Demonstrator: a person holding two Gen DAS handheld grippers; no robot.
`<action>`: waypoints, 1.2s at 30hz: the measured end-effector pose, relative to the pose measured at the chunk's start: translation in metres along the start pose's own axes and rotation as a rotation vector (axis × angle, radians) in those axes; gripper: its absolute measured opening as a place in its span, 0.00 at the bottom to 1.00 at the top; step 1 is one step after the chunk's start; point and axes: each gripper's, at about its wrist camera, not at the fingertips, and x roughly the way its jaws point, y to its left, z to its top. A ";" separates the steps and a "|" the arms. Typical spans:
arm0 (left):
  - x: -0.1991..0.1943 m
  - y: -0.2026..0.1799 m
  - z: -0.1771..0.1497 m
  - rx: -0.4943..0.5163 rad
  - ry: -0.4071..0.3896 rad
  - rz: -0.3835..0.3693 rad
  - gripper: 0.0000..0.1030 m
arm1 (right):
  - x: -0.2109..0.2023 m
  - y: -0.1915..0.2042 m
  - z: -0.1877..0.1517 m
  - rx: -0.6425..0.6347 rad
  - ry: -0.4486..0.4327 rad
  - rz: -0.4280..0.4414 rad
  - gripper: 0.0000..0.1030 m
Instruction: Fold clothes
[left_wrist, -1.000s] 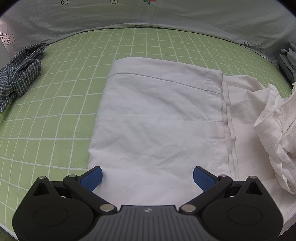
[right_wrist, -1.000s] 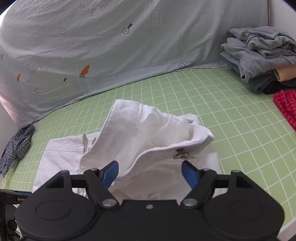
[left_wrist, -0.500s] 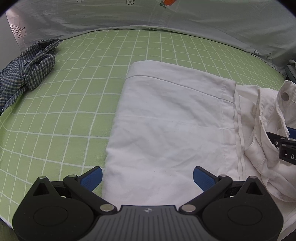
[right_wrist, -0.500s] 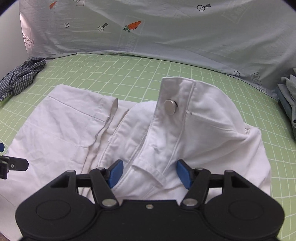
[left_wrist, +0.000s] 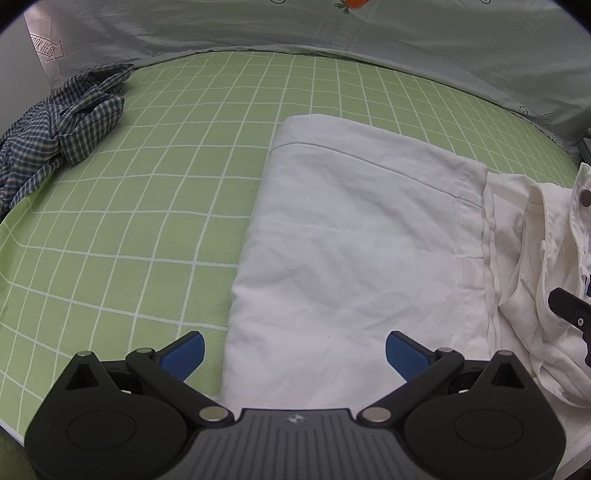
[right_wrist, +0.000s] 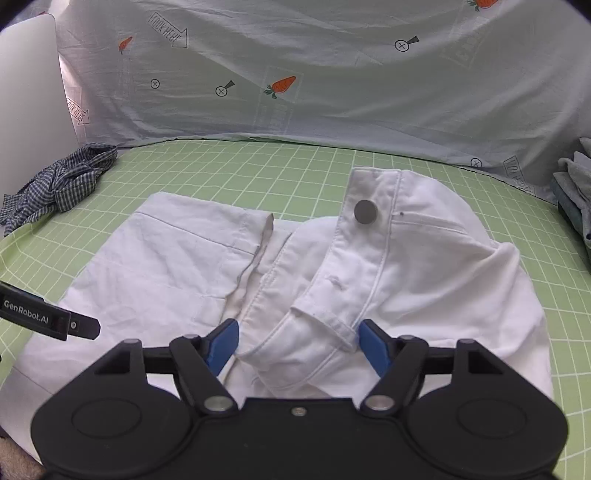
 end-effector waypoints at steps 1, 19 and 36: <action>0.000 0.001 -0.001 -0.002 0.000 0.002 1.00 | -0.002 0.003 0.000 -0.004 -0.008 0.014 0.86; -0.007 0.006 -0.018 -0.017 0.007 0.008 1.00 | -0.004 -0.005 -0.011 -0.073 -0.015 -0.033 0.23; -0.006 0.000 -0.025 0.025 0.020 0.014 1.00 | -0.019 0.025 -0.024 -0.137 0.016 0.084 0.76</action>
